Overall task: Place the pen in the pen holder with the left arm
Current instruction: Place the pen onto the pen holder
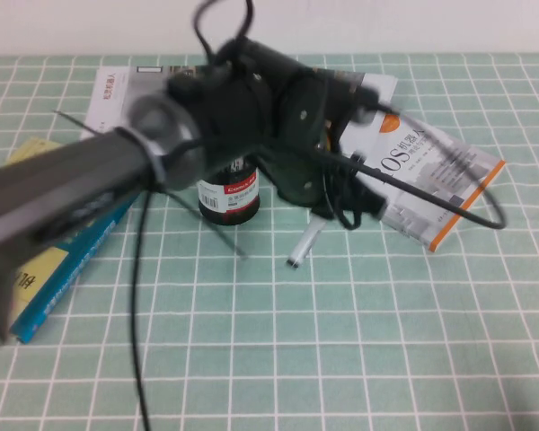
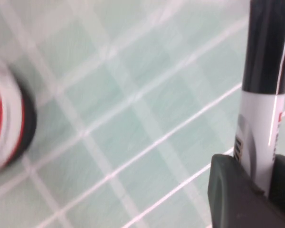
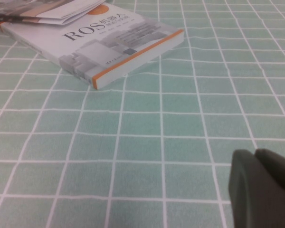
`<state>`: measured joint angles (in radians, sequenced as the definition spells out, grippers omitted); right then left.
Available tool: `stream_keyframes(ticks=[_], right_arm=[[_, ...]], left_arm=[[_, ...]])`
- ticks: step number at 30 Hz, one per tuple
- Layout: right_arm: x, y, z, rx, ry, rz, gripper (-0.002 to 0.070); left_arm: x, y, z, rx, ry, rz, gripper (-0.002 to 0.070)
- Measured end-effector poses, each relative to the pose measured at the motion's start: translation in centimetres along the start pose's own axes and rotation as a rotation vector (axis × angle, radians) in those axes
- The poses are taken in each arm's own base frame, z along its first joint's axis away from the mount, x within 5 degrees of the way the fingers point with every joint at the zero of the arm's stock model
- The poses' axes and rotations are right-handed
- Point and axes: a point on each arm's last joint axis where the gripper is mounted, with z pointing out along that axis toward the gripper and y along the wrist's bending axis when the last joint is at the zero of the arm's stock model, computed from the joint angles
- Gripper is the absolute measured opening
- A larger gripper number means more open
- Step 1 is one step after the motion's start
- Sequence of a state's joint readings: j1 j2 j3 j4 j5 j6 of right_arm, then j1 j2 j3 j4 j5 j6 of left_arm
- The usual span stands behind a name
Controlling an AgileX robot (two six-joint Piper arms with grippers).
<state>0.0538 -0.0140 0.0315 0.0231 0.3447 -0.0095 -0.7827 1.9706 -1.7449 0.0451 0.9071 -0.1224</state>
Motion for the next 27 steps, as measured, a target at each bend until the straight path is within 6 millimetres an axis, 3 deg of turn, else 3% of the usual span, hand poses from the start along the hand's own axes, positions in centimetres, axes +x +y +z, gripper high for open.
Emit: stream_keyframes(ticks=[4, 8, 13, 22, 27], right_arm=[[0.0, 0.0, 0.0, 0.000, 0.000, 0.000, -0.0020], [0.0, 0.0, 0.0, 0.000, 0.000, 0.000, -0.0020], [0.0, 0.0, 0.0, 0.000, 0.000, 0.000, -0.0020], [0.0, 0.0, 0.0, 0.000, 0.000, 0.000, -0.0020], [0.0, 0.0, 0.0, 0.000, 0.000, 0.000, -0.0020]], left_arm=[[0.4, -0.6, -3.7, 0.023, -0.154, 0.018, 0.0105], [2.0, 0.0, -5.0, -0.001, -0.288, 0.063, 0.0105], [3.4, 2.2, -6.5, 0.009, -0.616, 0.036, 0.0105], [5.3, 8.0, -6.0, -0.030, -0.987, -0.070, 0.0105], [5.4, 10.7, -3.9, -0.057, -1.084, -0.103, 0.0105]])
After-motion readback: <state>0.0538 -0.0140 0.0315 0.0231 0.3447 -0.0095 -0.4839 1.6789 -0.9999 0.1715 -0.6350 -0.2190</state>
